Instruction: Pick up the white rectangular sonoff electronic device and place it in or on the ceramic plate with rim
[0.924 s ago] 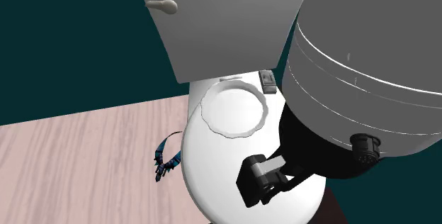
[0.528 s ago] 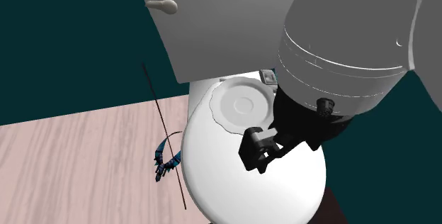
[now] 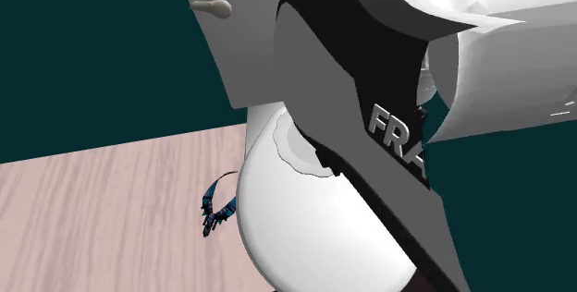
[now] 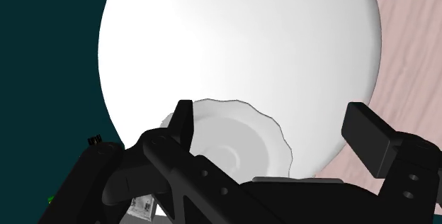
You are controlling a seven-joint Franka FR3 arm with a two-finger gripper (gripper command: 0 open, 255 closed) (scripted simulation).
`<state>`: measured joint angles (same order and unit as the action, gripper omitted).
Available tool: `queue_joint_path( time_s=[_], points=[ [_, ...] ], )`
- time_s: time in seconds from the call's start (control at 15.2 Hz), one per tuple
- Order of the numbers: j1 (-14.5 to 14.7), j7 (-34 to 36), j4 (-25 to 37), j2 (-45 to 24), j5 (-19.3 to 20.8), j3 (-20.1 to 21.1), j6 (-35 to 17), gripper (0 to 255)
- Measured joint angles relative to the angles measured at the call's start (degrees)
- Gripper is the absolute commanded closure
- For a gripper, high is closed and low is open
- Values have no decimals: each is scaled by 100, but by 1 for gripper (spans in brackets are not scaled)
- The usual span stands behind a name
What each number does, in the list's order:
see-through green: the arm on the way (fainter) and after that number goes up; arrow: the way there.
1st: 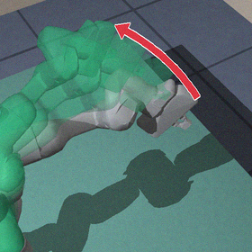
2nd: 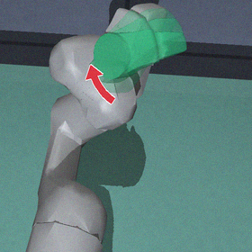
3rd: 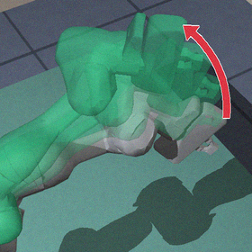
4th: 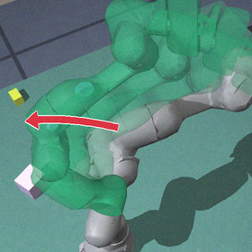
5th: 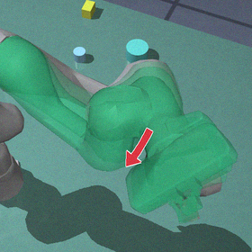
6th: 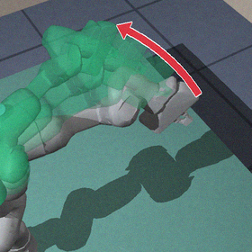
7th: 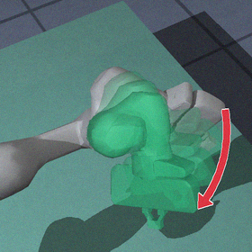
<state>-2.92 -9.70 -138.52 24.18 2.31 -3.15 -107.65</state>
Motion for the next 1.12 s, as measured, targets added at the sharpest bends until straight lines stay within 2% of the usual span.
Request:
queue_joint_path(
  time_s=[0.33, 0.66, 1.12],
  points=[
    [-95, -143, 355, -1045, -12, -185, -800, 0],
    [-177, -303, 937, -2075, -130, -329, -1355, 0],
    [-340, -568, 1995, -3524, -417, -448, -1874, 0]
  ],
)
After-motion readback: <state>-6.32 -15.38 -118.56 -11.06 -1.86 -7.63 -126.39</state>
